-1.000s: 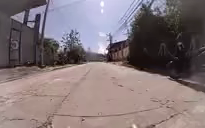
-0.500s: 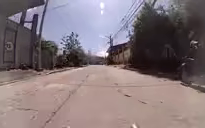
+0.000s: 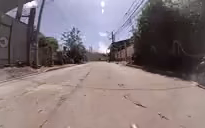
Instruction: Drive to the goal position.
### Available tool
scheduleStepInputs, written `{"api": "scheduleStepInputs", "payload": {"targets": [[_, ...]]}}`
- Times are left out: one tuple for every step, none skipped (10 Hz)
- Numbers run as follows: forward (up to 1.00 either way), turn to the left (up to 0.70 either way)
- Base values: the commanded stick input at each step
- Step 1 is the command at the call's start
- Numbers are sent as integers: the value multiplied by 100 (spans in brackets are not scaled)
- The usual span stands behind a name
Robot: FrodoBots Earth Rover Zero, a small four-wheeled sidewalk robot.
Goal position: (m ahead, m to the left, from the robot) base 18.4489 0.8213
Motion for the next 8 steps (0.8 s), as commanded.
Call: {"api": "scheduleStepInputs", "payload": {"targets": [[100, 0], [100, 0], [100, 0], [100, 0], [100, 0], [100, 0], [100, 0], [100, 0]]}}
